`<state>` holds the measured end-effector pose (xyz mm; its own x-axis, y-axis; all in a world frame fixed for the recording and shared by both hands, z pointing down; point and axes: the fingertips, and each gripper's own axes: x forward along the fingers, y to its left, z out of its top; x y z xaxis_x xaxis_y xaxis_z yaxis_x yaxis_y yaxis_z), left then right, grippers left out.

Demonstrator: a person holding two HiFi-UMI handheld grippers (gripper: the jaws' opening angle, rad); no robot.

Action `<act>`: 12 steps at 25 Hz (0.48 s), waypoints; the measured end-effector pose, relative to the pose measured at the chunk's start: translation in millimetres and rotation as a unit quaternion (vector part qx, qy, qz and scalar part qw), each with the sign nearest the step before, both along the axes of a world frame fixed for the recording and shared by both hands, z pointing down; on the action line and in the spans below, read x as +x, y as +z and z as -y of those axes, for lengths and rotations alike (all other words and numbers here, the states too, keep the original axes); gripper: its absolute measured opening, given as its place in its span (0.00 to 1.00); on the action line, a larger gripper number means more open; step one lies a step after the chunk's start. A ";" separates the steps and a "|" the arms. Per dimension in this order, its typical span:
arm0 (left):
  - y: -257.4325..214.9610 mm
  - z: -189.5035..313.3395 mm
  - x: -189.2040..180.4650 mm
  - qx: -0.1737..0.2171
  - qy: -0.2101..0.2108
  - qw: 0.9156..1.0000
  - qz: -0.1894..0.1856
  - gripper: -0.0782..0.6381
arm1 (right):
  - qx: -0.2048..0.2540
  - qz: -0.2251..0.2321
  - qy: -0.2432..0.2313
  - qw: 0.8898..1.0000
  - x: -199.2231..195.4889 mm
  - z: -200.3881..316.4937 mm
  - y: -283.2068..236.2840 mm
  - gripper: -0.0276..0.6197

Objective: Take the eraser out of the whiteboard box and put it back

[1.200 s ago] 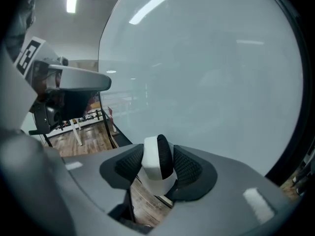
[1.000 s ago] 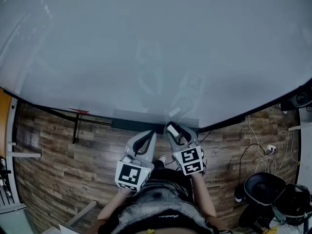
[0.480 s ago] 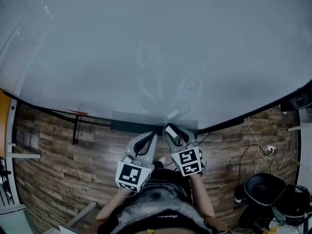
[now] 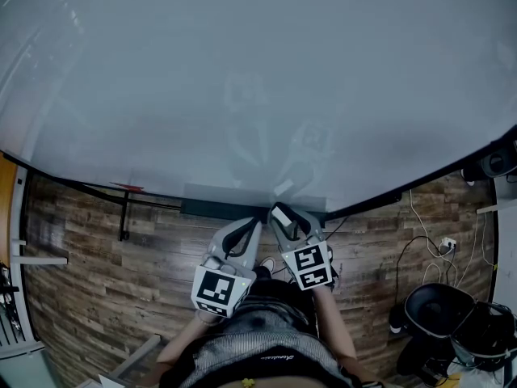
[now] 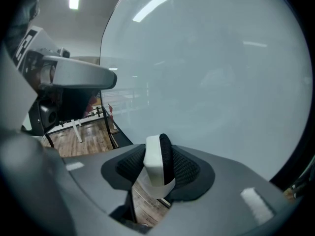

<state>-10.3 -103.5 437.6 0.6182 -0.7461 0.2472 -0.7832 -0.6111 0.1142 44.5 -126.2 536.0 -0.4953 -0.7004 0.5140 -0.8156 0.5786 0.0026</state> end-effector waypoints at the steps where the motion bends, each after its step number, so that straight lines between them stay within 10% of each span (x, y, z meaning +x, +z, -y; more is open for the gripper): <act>1: 0.1 -0.6 0.4 0.000 0.001 1.000 -0.001 0.11 | 0.000 0.000 0.000 1.000 -0.2 -0.2 0.1 0.30; 12: -1.7 -8.0 -1.1 0.000 0.001 1.000 -0.001 0.11 | 0.008 0.002 0.008 1.000 -0.9 -2.9 -1.3 0.30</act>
<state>-11.4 -95.5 435.9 0.6197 -0.7452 0.2463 -0.7822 -0.6122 0.1156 43.6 -123.4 534.7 -0.4861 -0.7164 0.5005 -0.8245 0.5657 0.0089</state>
